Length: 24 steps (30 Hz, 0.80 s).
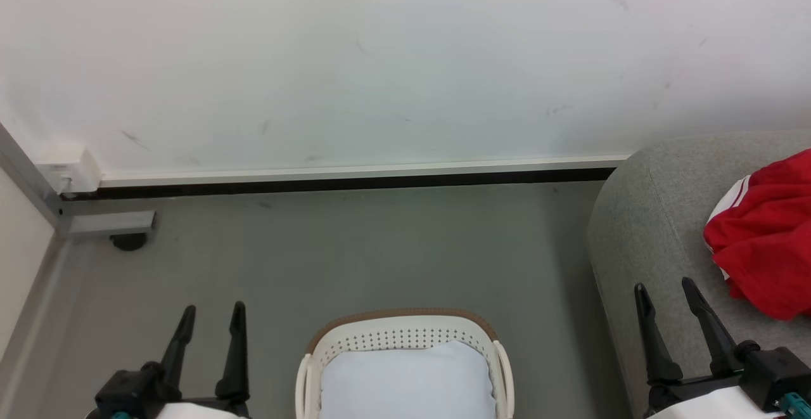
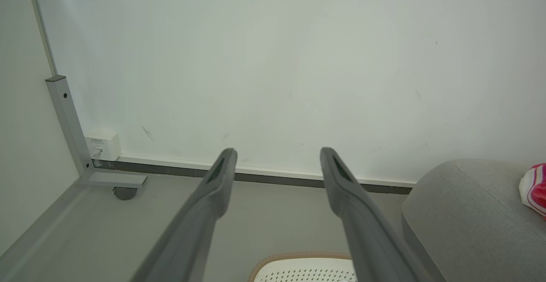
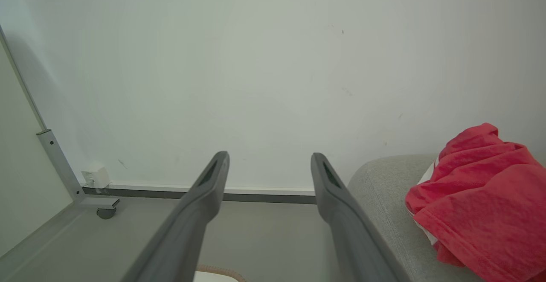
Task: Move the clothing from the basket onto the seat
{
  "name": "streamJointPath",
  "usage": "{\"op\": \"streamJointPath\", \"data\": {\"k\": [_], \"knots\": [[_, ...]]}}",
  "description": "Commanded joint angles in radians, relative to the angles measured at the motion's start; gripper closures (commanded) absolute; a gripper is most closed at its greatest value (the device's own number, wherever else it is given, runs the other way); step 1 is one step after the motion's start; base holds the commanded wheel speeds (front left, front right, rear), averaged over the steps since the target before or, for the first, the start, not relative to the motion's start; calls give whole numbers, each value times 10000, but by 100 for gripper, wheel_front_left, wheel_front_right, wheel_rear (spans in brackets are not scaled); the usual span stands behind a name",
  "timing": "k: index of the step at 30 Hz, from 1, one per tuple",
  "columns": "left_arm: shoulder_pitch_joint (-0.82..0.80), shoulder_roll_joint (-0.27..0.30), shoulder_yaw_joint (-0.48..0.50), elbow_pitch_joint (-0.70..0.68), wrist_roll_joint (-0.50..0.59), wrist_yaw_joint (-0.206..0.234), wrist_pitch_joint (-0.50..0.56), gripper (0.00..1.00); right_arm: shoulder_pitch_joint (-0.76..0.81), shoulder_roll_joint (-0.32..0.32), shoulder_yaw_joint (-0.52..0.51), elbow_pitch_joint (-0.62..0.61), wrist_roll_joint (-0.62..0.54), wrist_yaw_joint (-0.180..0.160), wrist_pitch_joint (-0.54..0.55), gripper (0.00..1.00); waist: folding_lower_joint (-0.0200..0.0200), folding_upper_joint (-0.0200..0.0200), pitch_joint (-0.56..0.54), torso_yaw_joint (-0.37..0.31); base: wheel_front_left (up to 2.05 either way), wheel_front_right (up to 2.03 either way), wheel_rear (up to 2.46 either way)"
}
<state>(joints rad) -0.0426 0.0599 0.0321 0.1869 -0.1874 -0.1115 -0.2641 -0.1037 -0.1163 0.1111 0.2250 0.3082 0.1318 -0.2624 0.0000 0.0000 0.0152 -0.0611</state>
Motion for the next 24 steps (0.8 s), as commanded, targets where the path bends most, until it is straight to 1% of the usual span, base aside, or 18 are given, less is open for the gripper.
{"op": "streamJointPath", "data": {"k": [1, 16, 17, 20, 24], "knots": [[-58, -20, 66, 37, 112, -38, -3, 0, -60, 31, 14, 23, 27, -23, -31, 0, 0, 0, 0, -4, 0, 0, 0], [-84, -72, 86, 123, 166, -189, -3, 0, -59, 54, 68, 49, 165, -23, -32, 0, 0, 0, 2, -33, 0, 0, 0], [12, -111, 71, 206, 80, -155, 11, 100, 45, 80, 96, 105, 87, 2, 15, 100, 1, 0, 1, -35, 0, 0, 0], [104, -162, 64, 455, -73, -154, 72, 100, 180, 147, 102, 289, 230, 2, 60, 100, 0, 0, 0, -31, 0, 0, 0], [20, -157, 149, 503, -872, -156, 322, 100, 171, 160, -12, 273, 981, 1, 253, 100, 0, 0, -4, -10, 0, 0, 0]]}}
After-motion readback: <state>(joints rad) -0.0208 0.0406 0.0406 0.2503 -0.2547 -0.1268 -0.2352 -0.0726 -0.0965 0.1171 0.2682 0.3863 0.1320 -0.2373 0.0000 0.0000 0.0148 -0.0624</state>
